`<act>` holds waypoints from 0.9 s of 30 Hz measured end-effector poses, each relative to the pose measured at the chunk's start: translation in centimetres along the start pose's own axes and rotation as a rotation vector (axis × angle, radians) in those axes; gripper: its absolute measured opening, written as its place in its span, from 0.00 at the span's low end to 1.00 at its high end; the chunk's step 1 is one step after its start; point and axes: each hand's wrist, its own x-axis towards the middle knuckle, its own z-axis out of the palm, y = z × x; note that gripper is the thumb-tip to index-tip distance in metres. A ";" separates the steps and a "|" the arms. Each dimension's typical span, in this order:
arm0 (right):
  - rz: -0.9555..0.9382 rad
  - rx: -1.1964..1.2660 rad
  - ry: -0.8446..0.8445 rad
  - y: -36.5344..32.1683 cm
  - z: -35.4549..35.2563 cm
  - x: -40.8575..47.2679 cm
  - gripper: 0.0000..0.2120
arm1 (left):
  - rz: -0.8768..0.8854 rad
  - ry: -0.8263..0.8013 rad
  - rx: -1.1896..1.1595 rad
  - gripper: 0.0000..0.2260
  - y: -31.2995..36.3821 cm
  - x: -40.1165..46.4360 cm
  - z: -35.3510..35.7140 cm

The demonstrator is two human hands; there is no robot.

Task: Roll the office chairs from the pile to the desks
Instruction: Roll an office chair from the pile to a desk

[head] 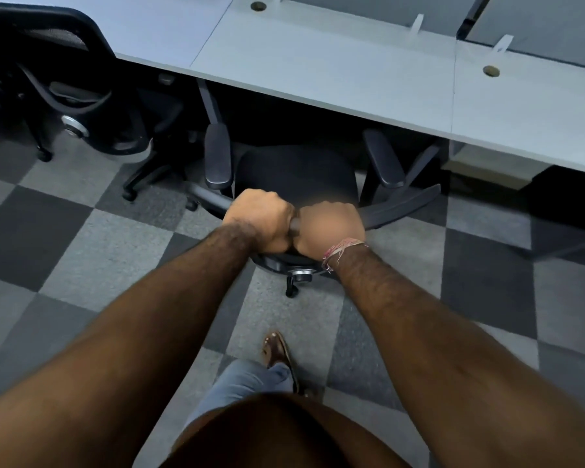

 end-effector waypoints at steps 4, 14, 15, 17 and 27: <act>0.036 0.001 0.014 -1.3 -0.1 -0.4 0.11 | 0.079 0.013 0.037 0.12 -1.2 -0.1 0.4; 0.152 -0.044 -0.005 -3.5 -0.9 5.2 0.11 | 0.218 0.046 0.046 0.13 -7.2 3.4 0.1; 0.165 -0.041 -0.006 -3.9 -1.0 5.9 0.11 | 0.221 0.046 0.049 0.13 -8.0 3.8 0.1; 0.192 -0.035 -0.012 -4.5 -1.2 7.4 0.11 | 0.241 0.055 0.048 0.14 -9.6 4.6 0.2; 0.210 -0.031 -0.015 -2.3 -1.1 14.7 0.12 | 0.310 0.050 0.043 0.13 -13.8 11.6 -1.1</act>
